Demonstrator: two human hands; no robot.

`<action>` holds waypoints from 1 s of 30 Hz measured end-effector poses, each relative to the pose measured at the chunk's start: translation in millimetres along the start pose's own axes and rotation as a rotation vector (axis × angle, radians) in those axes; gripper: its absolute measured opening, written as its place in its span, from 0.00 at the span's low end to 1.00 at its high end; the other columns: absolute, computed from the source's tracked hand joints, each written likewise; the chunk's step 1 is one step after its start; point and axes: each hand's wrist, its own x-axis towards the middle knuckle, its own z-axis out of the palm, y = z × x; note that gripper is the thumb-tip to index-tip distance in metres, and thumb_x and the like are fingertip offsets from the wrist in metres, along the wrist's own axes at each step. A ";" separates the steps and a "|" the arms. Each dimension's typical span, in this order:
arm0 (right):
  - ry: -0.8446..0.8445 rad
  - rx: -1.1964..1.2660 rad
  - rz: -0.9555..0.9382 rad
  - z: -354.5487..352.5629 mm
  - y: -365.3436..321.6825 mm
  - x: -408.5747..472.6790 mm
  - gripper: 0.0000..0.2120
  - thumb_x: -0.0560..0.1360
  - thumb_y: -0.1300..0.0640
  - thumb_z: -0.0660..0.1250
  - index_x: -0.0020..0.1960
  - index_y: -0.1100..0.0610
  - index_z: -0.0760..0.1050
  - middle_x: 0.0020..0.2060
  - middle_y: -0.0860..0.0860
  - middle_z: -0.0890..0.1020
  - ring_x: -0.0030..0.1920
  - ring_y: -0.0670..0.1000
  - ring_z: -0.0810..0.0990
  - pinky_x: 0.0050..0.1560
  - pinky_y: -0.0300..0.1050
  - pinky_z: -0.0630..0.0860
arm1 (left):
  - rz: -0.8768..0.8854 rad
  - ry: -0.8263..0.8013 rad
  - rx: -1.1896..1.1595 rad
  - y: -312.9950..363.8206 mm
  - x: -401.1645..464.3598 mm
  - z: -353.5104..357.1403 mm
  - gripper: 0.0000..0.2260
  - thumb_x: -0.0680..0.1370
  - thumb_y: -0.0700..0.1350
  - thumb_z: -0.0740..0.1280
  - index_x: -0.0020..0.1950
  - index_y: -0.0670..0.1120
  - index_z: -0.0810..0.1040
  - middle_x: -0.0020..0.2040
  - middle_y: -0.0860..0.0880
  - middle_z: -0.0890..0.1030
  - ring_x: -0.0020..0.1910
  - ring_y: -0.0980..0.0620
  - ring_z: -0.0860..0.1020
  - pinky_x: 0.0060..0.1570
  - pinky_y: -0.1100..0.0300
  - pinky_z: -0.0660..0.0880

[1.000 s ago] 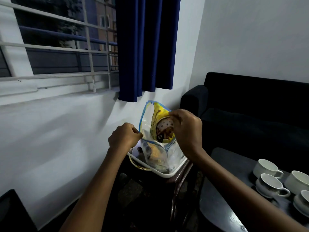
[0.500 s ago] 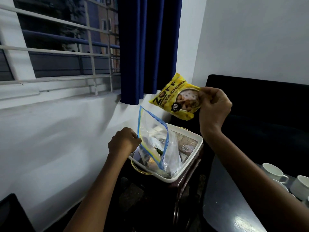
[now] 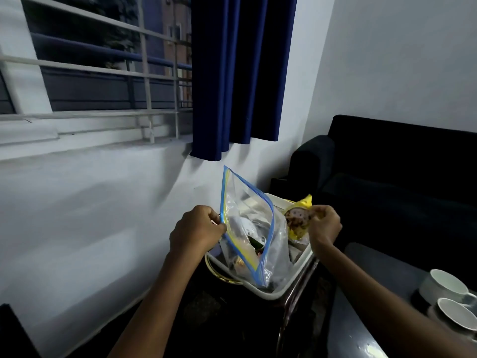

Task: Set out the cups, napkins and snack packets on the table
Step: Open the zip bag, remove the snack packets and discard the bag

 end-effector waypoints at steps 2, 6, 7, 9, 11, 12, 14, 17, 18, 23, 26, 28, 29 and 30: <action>-0.041 -0.052 0.034 8.4 14.8 6.0 0.11 0.71 0.72 0.62 0.44 0.59 0.78 0.45 0.55 0.82 0.46 0.52 0.78 0.43 0.45 0.75 | 0.005 0.002 -0.005 -2.7 1.8 3.1 0.07 0.72 0.51 0.70 0.48 0.50 0.79 0.48 0.50 0.84 0.48 0.47 0.82 0.53 0.53 0.77; -0.105 -0.218 0.066 13.4 33.7 22.0 0.09 0.73 0.70 0.61 0.48 0.59 0.76 0.48 0.58 0.81 0.46 0.54 0.76 0.45 0.48 0.74 | 0.013 0.006 -0.014 -4.5 2.1 9.7 0.06 0.72 0.50 0.70 0.46 0.50 0.79 0.47 0.50 0.84 0.48 0.47 0.81 0.51 0.54 0.77; -0.125 -0.283 0.060 12.7 36.5 26.0 0.08 0.74 0.68 0.61 0.48 0.59 0.76 0.48 0.58 0.81 0.46 0.55 0.76 0.45 0.48 0.73 | 0.013 0.007 -0.019 -4.7 2.0 11.1 0.05 0.72 0.50 0.70 0.45 0.51 0.79 0.46 0.51 0.84 0.48 0.47 0.81 0.51 0.55 0.77; -0.163 -0.414 0.046 10.8 38.3 33.7 0.07 0.75 0.64 0.61 0.50 0.57 0.75 0.51 0.59 0.80 0.52 0.59 0.75 0.51 0.51 0.71 | 0.015 0.006 -0.032 -4.4 2.1 13.2 0.05 0.72 0.50 0.70 0.43 0.51 0.78 0.45 0.51 0.84 0.48 0.47 0.81 0.50 0.56 0.77; -0.182 -0.534 0.042 9.1 33.7 37.4 0.08 0.75 0.60 0.63 0.54 0.56 0.76 0.55 0.58 0.79 0.59 0.61 0.71 0.58 0.54 0.67 | 0.016 0.003 -0.044 -4.2 2.3 14.4 0.05 0.72 0.50 0.70 0.42 0.51 0.78 0.44 0.51 0.84 0.48 0.47 0.80 0.49 0.57 0.76; -0.179 -0.559 0.035 8.5 28.7 36.8 0.11 0.75 0.58 0.65 0.56 0.56 0.76 0.58 0.58 0.77 0.61 0.61 0.69 0.60 0.55 0.66 | 0.017 0.004 -0.046 -3.9 2.4 14.7 0.05 0.72 0.50 0.70 0.42 0.51 0.78 0.44 0.51 0.84 0.48 0.47 0.80 0.49 0.57 0.76; -0.156 -0.504 -0.022 7.3 11.5 29.8 0.14 0.74 0.56 0.66 0.59 0.56 0.74 0.61 0.58 0.74 0.63 0.61 0.68 0.62 0.56 0.65 | 0.017 0.008 -0.053 -3.6 2.3 14.8 0.05 0.72 0.50 0.70 0.42 0.50 0.78 0.43 0.51 0.83 0.47 0.47 0.81 0.48 0.57 0.75; -0.176 -0.173 -0.200 1.6 -30.4 4.6 0.10 0.74 0.62 0.63 0.55 0.58 0.77 0.55 0.58 0.77 0.57 0.58 0.75 0.59 0.55 0.71 | 0.017 0.014 -0.076 -2.4 1.3 13.7 0.06 0.72 0.51 0.70 0.42 0.49 0.78 0.42 0.50 0.84 0.45 0.47 0.81 0.49 0.56 0.77; -0.204 -0.055 -0.257 -2.7 -47.9 -7.1 0.09 0.74 0.64 0.63 0.53 0.59 0.78 0.52 0.57 0.79 0.53 0.57 0.77 0.56 0.54 0.74 | 0.018 0.018 -0.087 -1.8 1.1 13.3 0.06 0.72 0.51 0.69 0.43 0.49 0.78 0.42 0.50 0.84 0.44 0.47 0.82 0.49 0.56 0.77; -0.490 0.286 -0.536 -33.8 -135.3 -73.5 0.09 0.74 0.68 0.63 0.45 0.58 0.79 0.38 0.47 0.82 0.39 0.44 0.81 0.42 0.39 0.80 | 0.012 0.048 -0.132 3.8 -1.3 7.7 0.06 0.72 0.49 0.68 0.40 0.48 0.78 0.38 0.49 0.84 0.40 0.47 0.83 0.44 0.59 0.75; -0.729 0.098 -0.686 -41.0 -162.1 -103.3 0.10 0.72 0.68 0.63 0.44 0.57 0.81 0.36 0.49 0.83 0.38 0.47 0.83 0.42 0.42 0.80 | 0.014 0.092 -0.132 4.4 -2.3 1.6 0.06 0.71 0.48 0.67 0.37 0.46 0.77 0.39 0.48 0.84 0.43 0.46 0.81 0.43 0.60 0.72; -0.800 -0.242 -0.804 -33.3 -163.1 -111.0 0.11 0.73 0.66 0.62 0.47 0.57 0.81 0.42 0.52 0.85 0.41 0.49 0.82 0.44 0.44 0.78 | 0.023 0.114 -0.125 4.1 -2.7 -3.4 0.06 0.71 0.48 0.68 0.37 0.46 0.78 0.39 0.48 0.83 0.44 0.45 0.80 0.42 0.61 0.70; -0.834 -0.403 -0.825 -27.1 -159.3 -111.2 0.12 0.73 0.65 0.61 0.50 0.57 0.81 0.46 0.54 0.84 0.44 0.51 0.81 0.46 0.44 0.77 | 0.027 0.127 -0.117 4.3 -3.0 -5.7 0.06 0.71 0.48 0.68 0.38 0.47 0.77 0.40 0.48 0.83 0.45 0.44 0.79 0.42 0.61 0.70; -0.872 -0.540 -0.819 -20.7 -153.8 -110.0 0.12 0.74 0.64 0.61 0.53 0.57 0.80 0.49 0.55 0.84 0.47 0.54 0.81 0.49 0.45 0.78 | 0.027 0.145 -0.109 4.5 -3.2 -7.5 0.05 0.71 0.48 0.68 0.38 0.47 0.77 0.40 0.48 0.82 0.45 0.44 0.79 0.42 0.61 0.69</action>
